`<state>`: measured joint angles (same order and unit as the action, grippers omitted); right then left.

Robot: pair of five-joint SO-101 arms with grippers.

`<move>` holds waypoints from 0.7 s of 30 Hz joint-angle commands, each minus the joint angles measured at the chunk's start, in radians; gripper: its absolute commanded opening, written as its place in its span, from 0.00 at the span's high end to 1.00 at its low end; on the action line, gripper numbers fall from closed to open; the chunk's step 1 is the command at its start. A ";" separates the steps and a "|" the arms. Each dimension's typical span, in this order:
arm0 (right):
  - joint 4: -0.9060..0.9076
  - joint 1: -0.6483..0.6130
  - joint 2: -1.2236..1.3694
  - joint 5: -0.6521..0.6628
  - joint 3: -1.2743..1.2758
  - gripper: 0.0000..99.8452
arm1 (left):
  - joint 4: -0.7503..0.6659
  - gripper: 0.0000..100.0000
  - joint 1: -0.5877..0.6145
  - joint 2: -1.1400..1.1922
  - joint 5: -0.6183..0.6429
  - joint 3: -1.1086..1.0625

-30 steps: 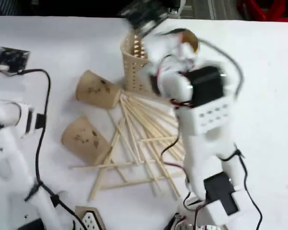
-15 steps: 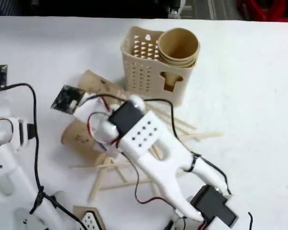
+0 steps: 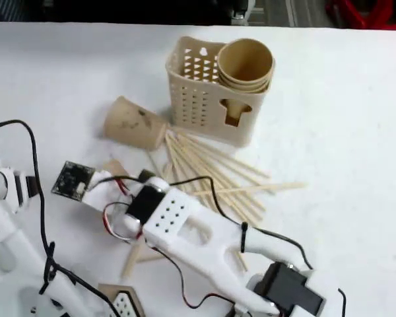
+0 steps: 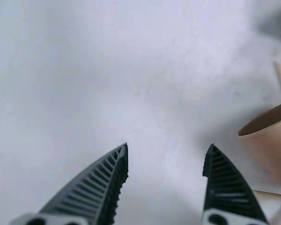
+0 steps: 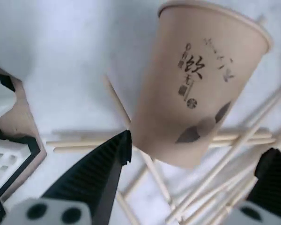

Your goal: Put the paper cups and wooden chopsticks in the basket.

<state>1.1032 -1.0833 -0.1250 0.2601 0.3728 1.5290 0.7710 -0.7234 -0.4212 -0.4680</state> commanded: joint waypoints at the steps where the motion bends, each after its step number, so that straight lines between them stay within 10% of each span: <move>1: -0.088 -0.013 -0.027 -0.008 0.026 0.59 | -0.032 0.74 0.007 -0.024 0.011 0.000; 21: 0.054 -0.007 0.331 0.000 -0.256 0.73 | -0.035 0.74 0.007 -0.024 0.011 0.000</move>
<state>1.0817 -1.0848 0.2156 0.2616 0.2071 1.5121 0.7710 -0.7234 -0.4166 -0.4680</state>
